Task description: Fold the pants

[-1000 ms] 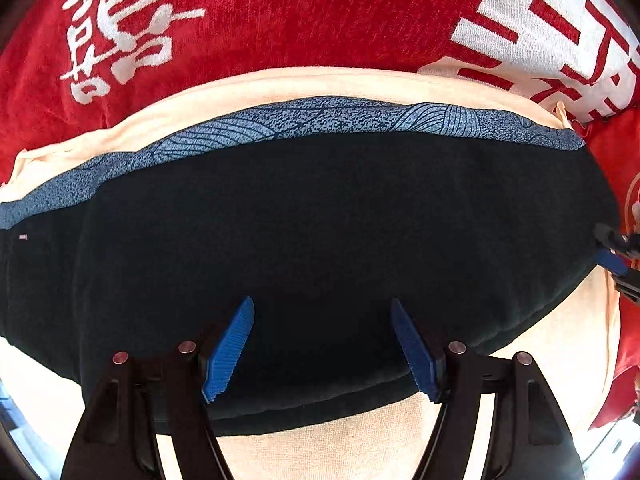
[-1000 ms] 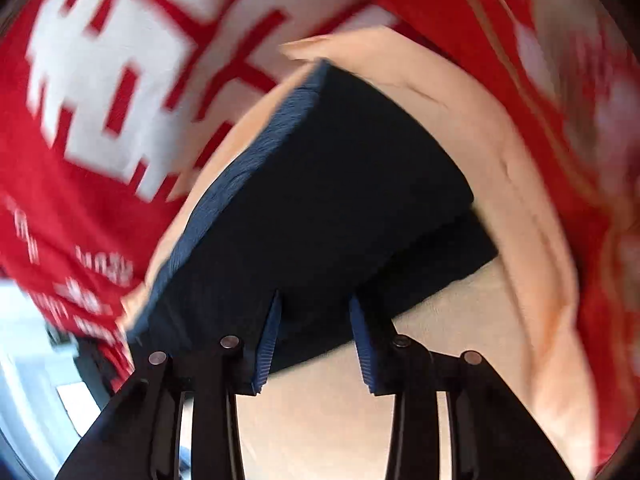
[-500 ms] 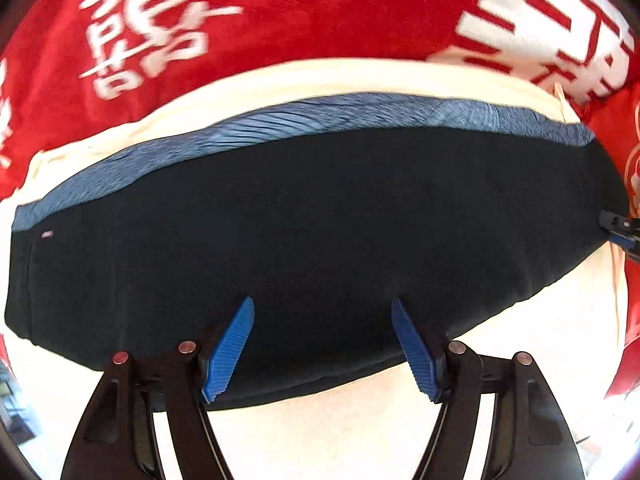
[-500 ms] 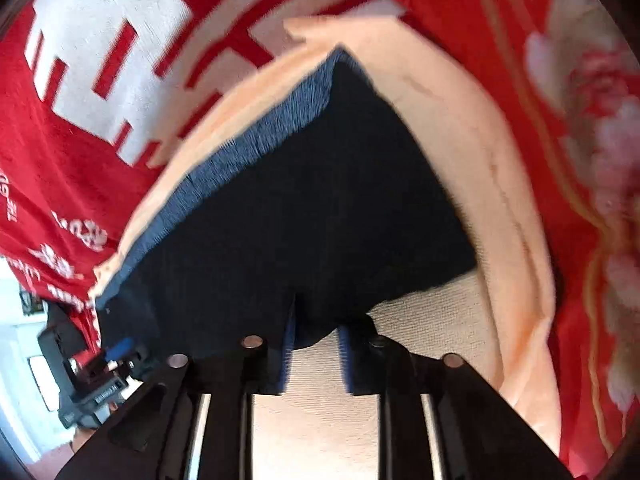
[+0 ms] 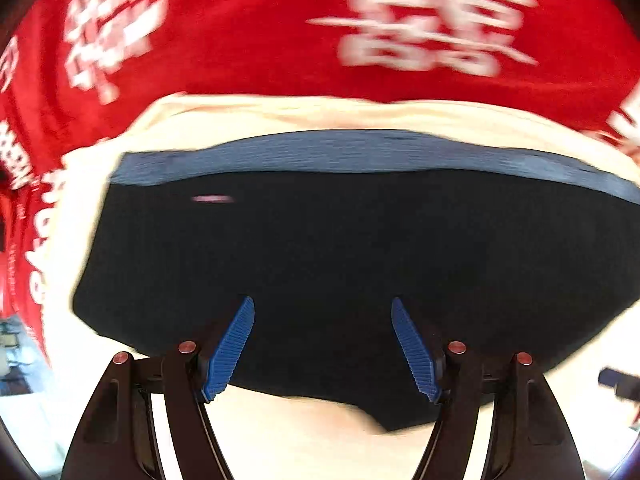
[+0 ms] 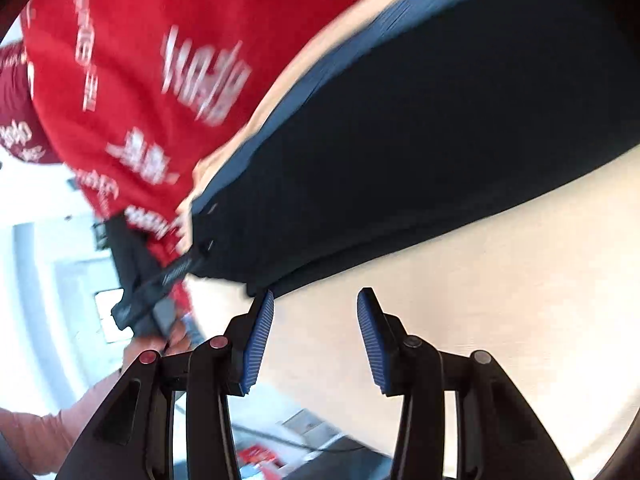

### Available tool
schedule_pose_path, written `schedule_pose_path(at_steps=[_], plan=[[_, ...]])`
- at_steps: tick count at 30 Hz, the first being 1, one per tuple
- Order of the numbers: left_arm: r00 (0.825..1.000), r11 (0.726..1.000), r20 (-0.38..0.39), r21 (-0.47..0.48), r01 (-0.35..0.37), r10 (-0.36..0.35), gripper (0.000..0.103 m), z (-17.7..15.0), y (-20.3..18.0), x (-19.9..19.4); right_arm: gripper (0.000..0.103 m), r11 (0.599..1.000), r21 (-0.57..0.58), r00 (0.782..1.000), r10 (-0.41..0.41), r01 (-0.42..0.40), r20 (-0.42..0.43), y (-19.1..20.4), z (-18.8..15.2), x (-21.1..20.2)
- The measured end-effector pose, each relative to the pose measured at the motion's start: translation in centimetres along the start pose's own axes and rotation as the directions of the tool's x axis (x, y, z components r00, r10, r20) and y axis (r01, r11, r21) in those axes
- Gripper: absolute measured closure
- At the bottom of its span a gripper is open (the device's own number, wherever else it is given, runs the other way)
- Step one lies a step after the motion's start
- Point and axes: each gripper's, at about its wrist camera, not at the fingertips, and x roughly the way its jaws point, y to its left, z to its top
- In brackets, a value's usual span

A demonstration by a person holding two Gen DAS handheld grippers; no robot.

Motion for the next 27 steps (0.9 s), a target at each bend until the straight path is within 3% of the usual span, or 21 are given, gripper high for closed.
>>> schedule_pose_path(at_steps=[2, 7, 9, 13, 14, 16, 20, 22, 25, 27], plan=[[0.999, 1.0, 0.015, -0.002, -0.031, 0.031, 0.031, 0.1, 4.0, 0.7, 0.055, 0.999, 0.025, 0.999, 0.035, -0.034, -0.003, 1.3, -1.0, 4.0], [0.995, 0.996, 0.028, -0.004, -0.092, 0.092, 0.031, -0.1, 10.8, 3.7, 0.055, 0.997, 0.053, 0.998, 0.06, -0.06, 0.007, 2.7, -2.0, 8.4], [0.997, 0.998, 0.04, -0.026, -0.06, 0.061, 0.013, -1.3, 13.0, 4.1, 0.055, 0.997, 0.053, 0.999, 0.053, -0.053, 0.004, 3.0, -2.3, 9.3], [0.996, 0.999, 0.078, -0.014, -0.029, 0.03, 0.011, -2.1, 14.0, 4.7, 0.056, 0.996, 0.063, 0.998, 0.057, -0.058, 0.007, 3.7, -1.9, 11.2], [0.996, 1.0, 0.088, -0.005, -0.025, 0.026, 0.011, -2.2, 14.1, 4.8, 0.06, 0.996, 0.07, 0.998, 0.059, -0.06, 0.01, 3.8, -1.6, 11.8], [0.996, 1.0, 0.092, 0.014, -0.017, 0.015, 0.011, -2.1, 13.8, 4.5, 0.094, 0.998, 0.065, 1.0, 0.008, -0.008, 0.005, 4.5, -0.6, 12.4], [0.997, 0.999, 0.079, 0.031, 0.018, -0.02, 0.011, -3.0, 15.6, 4.8, 0.095, 0.996, -0.049, 0.997, -0.074, 0.075, 0.03, 7.0, -2.4, 10.9], [0.996, 0.999, 0.075, 0.031, 0.038, -0.04, 0.011, -3.8, 16.5, 5.4, 0.095, 0.993, 0.001, 0.993, -0.114, 0.114, 0.014, 5.4, -3.4, 11.7], [0.996, 0.998, 0.084, 0.044, 0.039, -0.042, 0.011, -4.2, 16.5, 5.6, 0.095, 0.993, 0.102, 0.998, -0.056, 0.053, 0.028, 3.4, -4.1, 12.0], [0.996, 0.998, 0.081, 0.055, 0.026, -0.031, 0.011, -4.3, 16.3, 5.4, 0.092, 0.994, 0.08, 0.997, -0.071, 0.07, 0.013, 3.9, -4.2, 11.5]])
